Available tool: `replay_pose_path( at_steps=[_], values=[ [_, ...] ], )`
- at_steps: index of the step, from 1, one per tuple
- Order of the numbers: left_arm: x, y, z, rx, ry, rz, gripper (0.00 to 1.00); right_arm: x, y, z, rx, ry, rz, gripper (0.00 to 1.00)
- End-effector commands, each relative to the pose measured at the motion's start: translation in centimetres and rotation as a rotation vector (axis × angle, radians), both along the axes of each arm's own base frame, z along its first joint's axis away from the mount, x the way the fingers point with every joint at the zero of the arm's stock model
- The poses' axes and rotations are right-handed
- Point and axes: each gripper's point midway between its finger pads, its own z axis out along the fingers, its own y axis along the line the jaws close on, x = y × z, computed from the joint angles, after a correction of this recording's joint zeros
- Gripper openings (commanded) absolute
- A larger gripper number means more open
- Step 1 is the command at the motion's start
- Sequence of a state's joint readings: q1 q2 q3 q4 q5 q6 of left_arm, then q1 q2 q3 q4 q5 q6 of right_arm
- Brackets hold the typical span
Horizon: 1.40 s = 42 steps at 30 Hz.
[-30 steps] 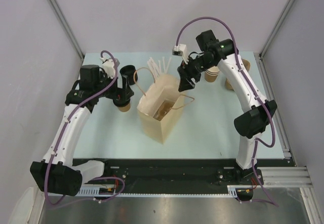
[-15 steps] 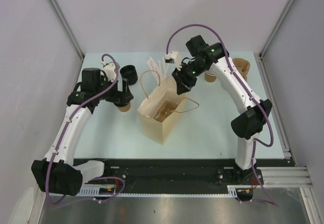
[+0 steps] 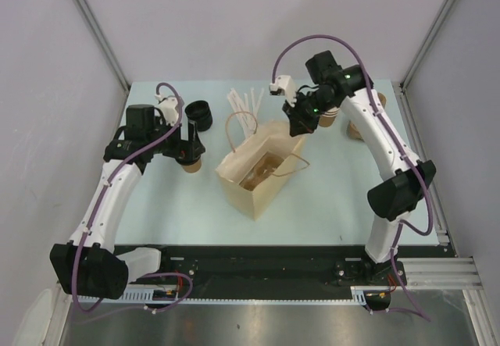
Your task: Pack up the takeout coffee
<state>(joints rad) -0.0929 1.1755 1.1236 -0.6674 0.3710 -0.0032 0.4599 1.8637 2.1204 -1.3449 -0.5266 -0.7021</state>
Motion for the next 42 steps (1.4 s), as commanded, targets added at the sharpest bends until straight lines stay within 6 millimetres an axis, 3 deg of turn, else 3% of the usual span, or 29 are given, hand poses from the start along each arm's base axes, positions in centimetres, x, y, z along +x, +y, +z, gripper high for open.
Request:
replay_pose_path(
  at_steps=[1, 5, 9, 12, 14, 16, 17, 18, 20, 22, 23, 24, 27, 35, 42],
  values=[
    [0.1, 0.0, 0.0, -0.025, -0.002, 0.003, 1.00, -4.4, -4.0, 1.3, -0.019, 0.046, 0.057, 0.00],
    [0.0, -0.3, -0.2, -0.037, 0.006, -0.010, 1.00, -4.7, -3.1, 0.3, -0.038, 0.059, 0.106, 0.00],
    [-0.4, -0.8, -0.1, -0.063, -0.005, -0.040, 1.00, -3.7, -0.9, 1.3, 0.016, 0.045, 0.133, 0.00],
    [-1.9, -2.7, 2.3, -0.129, -0.091, -0.190, 0.99, -3.3, 0.4, 1.3, 0.020, 0.044, 0.152, 0.00],
    [-3.8, -3.6, 5.8, -0.131, -0.257, -0.299, 1.00, -3.1, 0.8, 1.4, 0.029, 0.044, 0.152, 0.00],
    [-6.0, -4.3, 7.8, -0.076, -0.414, -0.480, 0.99, -2.9, 1.1, 1.2, 0.027, 0.052, 0.147, 0.00],
    [-7.7, -4.6, 10.0, -0.040, -0.519, -0.556, 1.00, -2.8, 1.1, 1.2, 0.027, 0.053, 0.143, 0.00],
    [-10.2, -5.4, 9.8, -0.011, -0.568, -0.724, 0.99, -2.8, 1.2, 1.3, 0.029, 0.057, 0.135, 0.00],
    [-12.3, -5.8, 11.5, 0.021, -0.643, -0.843, 0.99, -2.4, 1.4, 1.3, 0.033, 0.060, 0.126, 0.00],
    [-14.1, -6.6, 10.9, 0.024, -0.614, -0.955, 0.94, -2.0, 1.7, 1.0, 0.039, 0.080, 0.110, 0.00],
    [-13.9, -7.0, 11.0, 0.035, -0.599, -1.000, 0.92, -2.0, 1.9, 1.1, 0.043, 0.083, 0.107, 0.00],
    [-15.5, -8.1, 10.4, 0.040, -0.586, -1.111, 0.86, -1.8, 2.1, 1.3, 0.051, 0.084, 0.101, 0.00],
    [-15.7, -10.2, 9.9, 0.086, -0.594, -1.205, 0.79, -1.8, 2.6, 1.1, 0.057, 0.103, 0.097, 0.00],
    [-15.3, -14.2, 8.3, 0.188, -0.593, -1.271, 0.72, -3.1, 3.6, 0.4, 0.033, 0.130, 0.119, 0.00],
    [-15.4, -15.4, 4.9, 0.287, -0.565, -1.314, 0.58, -4.3, 4.2, 0.5, 0.026, 0.137, 0.139, 0.00]
  ],
)
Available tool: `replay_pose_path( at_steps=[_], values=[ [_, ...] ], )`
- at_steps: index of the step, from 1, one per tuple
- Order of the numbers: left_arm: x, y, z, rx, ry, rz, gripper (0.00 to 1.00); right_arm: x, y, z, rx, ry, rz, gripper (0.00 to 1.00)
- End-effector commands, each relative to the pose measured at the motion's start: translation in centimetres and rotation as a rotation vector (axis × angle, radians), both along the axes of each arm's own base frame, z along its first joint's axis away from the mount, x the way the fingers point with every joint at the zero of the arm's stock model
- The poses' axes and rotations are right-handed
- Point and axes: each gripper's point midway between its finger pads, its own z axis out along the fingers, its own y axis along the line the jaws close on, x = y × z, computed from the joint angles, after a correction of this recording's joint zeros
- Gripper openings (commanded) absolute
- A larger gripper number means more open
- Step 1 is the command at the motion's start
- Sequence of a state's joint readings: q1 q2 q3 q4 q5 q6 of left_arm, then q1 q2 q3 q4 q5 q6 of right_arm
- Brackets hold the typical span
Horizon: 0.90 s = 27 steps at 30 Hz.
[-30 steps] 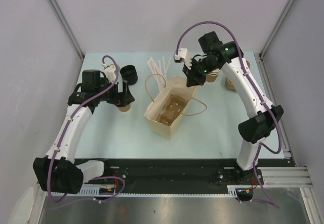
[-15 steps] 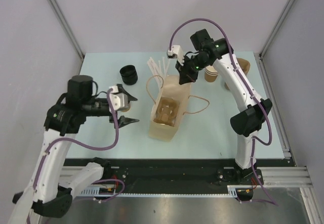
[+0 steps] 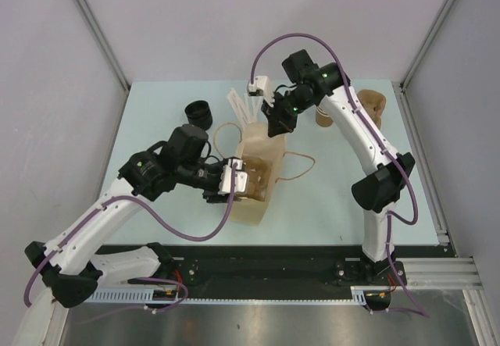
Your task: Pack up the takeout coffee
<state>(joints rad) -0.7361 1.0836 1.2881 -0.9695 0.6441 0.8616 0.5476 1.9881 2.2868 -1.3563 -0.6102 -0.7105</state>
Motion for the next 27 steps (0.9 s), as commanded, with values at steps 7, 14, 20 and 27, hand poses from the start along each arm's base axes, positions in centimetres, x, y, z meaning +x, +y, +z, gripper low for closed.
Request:
replay_pose_path(
  at_steps=[7, 14, 20, 27],
  values=[
    [-1.9, -0.2, -2.8, 0.087, 0.014, -0.077, 0.36, -4.5, -1.1, 0.4, -0.078, 0.116, -0.008, 0.00],
    [-3.2, -1.9, -0.2, -0.058, -0.012, -0.089, 0.01, -4.2, -2.0, 1.8, -0.120, 0.045, -0.085, 0.00],
    [-2.9, -3.2, -1.2, -0.082, -0.051, -0.078, 0.00, -3.3, -3.1, 3.4, -0.144, -0.054, -0.132, 0.00],
    [-2.2, -3.8, -3.1, -0.058, -0.040, -0.064, 0.13, -2.8, -2.9, 3.3, -0.146, -0.074, -0.110, 0.00]
  ],
)
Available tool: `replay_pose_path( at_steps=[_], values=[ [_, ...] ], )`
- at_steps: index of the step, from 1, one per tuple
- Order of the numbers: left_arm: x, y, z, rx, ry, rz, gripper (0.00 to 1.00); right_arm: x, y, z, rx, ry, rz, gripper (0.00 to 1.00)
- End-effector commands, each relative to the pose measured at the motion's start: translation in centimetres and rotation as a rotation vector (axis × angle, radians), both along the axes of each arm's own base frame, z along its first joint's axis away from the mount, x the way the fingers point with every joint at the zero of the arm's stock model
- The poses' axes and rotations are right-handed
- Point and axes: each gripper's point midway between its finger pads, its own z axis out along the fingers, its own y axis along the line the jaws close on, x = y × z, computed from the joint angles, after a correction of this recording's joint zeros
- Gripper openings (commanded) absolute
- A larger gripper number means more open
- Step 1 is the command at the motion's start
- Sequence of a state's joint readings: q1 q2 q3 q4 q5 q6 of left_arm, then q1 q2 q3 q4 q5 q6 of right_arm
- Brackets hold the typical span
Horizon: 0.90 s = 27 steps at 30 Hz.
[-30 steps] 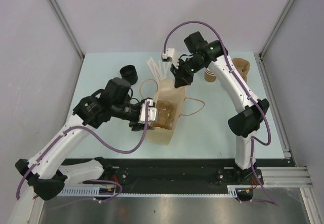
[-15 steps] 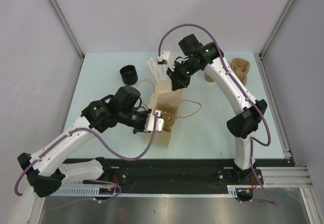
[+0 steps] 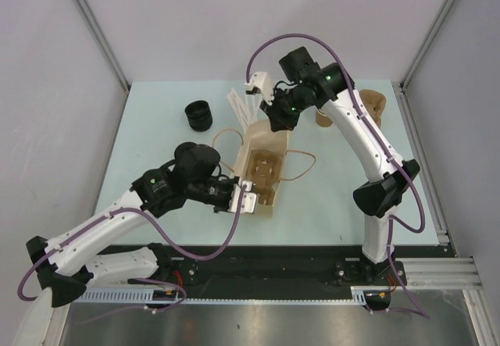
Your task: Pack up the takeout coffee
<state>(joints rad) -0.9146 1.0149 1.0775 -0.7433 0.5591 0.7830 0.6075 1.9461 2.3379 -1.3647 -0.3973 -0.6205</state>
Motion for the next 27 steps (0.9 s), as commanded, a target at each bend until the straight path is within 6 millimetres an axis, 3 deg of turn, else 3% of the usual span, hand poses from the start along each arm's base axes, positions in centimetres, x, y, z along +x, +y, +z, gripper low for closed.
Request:
replay_pose_path(
  at_steps=[1, 5, 7, 9, 10, 11, 14, 17, 18, 20, 21, 23, 24, 26, 27],
  values=[
    [0.6, -1.2, 0.3, -0.034, -0.002, 0.010, 0.28, -2.8, -2.1, 1.1, -0.051, 0.041, 0.012, 0.00],
    [1.6, -1.3, 2.2, -0.074, -0.003, 0.097, 0.63, -2.8, -1.9, 0.8, -0.055, 0.034, 0.036, 0.00],
    [1.9, -1.2, 3.9, -0.106, -0.006, 0.134, 0.76, -2.7, -1.7, 1.0, -0.049, 0.023, 0.043, 0.00],
    [2.1, -0.8, 6.7, -0.166, -0.025, 0.170, 0.82, -2.7, -1.6, 1.0, -0.050, 0.014, 0.056, 0.00],
    [2.1, -0.6, 7.8, -0.191, -0.030, 0.179, 0.91, -2.9, -1.6, 1.0, -0.048, 0.013, 0.063, 0.00],
    [2.0, -0.3, 9.7, -0.237, -0.032, 0.195, 0.94, -3.0, -1.6, 0.8, -0.054, 0.016, 0.068, 0.00],
    [2.7, 0.9, 13.1, -0.323, -0.017, 0.252, 0.99, -3.0, -1.5, 0.6, -0.058, 0.010, 0.078, 0.00],
    [5.4, 3.4, 16.6, -0.445, 0.027, 0.409, 1.00, -2.9, -1.5, 0.3, -0.066, 0.014, 0.076, 0.00],
    [7.8, 5.4, 17.0, -0.467, 0.029, 0.524, 1.00, -2.9, -1.6, 0.2, -0.068, 0.019, 0.075, 0.00],
    [10.0, 7.6, 17.5, -0.496, 0.082, 0.650, 1.00, -2.8, -1.5, 0.1, -0.069, 0.020, 0.071, 0.00],
    [12.8, 10.3, 16.7, -0.485, 0.095, 0.780, 0.99, -2.8, -1.5, 0.1, -0.068, 0.021, 0.071, 0.00],
    [14.9, 13.1, 14.7, -0.449, 0.168, 0.918, 1.00, -2.8, -1.4, 0.0, -0.070, 0.025, 0.068, 0.00],
    [17.3, 15.7, 12.5, -0.418, 0.223, 1.034, 1.00, -2.8, -1.5, -0.1, -0.070, 0.027, 0.067, 0.00],
    [18.5, 17.8, 8.7, -0.342, 0.350, 1.161, 1.00, -2.7, -1.4, -0.3, -0.075, 0.033, 0.063, 0.00],
    [19.4, 20.0, 7.0, -0.318, 0.391, 1.257, 1.00, -2.6, -1.4, -0.4, -0.076, 0.033, 0.061, 0.00]
  ],
)
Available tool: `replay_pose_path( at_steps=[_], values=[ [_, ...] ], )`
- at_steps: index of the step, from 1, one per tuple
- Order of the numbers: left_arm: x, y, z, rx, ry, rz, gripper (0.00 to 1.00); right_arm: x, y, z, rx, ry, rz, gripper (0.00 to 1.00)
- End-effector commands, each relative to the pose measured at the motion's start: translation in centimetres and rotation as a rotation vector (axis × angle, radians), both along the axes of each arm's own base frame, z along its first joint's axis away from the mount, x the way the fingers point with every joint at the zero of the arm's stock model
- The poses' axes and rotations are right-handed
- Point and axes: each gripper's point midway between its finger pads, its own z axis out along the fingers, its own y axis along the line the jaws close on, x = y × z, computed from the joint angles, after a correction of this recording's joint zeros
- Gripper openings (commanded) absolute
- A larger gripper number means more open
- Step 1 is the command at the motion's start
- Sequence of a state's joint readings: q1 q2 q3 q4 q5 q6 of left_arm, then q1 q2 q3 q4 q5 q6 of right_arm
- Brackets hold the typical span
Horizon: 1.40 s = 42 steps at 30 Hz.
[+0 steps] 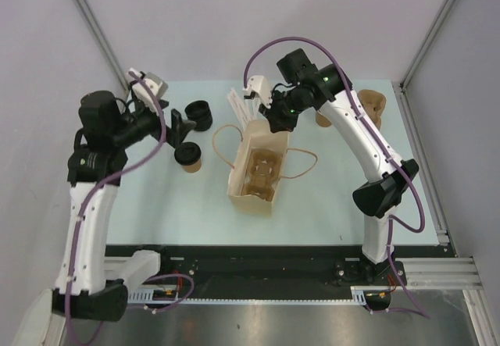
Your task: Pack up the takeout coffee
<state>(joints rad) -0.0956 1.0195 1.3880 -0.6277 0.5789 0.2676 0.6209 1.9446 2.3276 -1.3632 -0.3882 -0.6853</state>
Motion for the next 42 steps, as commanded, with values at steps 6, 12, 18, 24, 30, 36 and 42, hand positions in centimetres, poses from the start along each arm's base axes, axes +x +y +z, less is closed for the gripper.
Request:
replay_pose_path(
  at_steps=[6, 12, 18, 24, 30, 36, 42],
  values=[
    [5.1, 8.4, -17.6, -0.055, 0.691, 0.510, 1.00, -2.0, -1.2, -1.0, -0.052, 0.095, -0.025, 0.00],
    [6.6, 8.7, -21.3, -0.083, 0.759, 0.566, 0.99, -1.8, -0.8, -1.6, -0.049, 0.112, -0.041, 0.00],
    [7.2, 8.7, -24.0, -0.054, 0.834, 0.561, 0.99, -1.4, -0.5, -2.1, -0.050, 0.119, -0.047, 0.00],
    [7.4, 7.8, -24.6, -0.071, 0.854, 0.519, 1.00, -1.3, -0.5, -2.2, -0.048, 0.122, -0.053, 0.00],
    [7.6, 7.1, -24.7, -0.079, 0.855, 0.483, 0.99, -1.1, -0.4, -2.4, -0.051, 0.126, -0.056, 0.00],
    [8.0, 6.9, -25.3, -0.068, 0.859, 0.482, 1.00, -1.1, -0.4, -2.5, -0.052, 0.130, -0.060, 0.00],
    [8.2, 6.9, -26.0, -0.048, 0.869, 0.492, 0.99, -1.1, -0.4, -2.5, -0.051, 0.130, -0.058, 0.00]
  ],
)
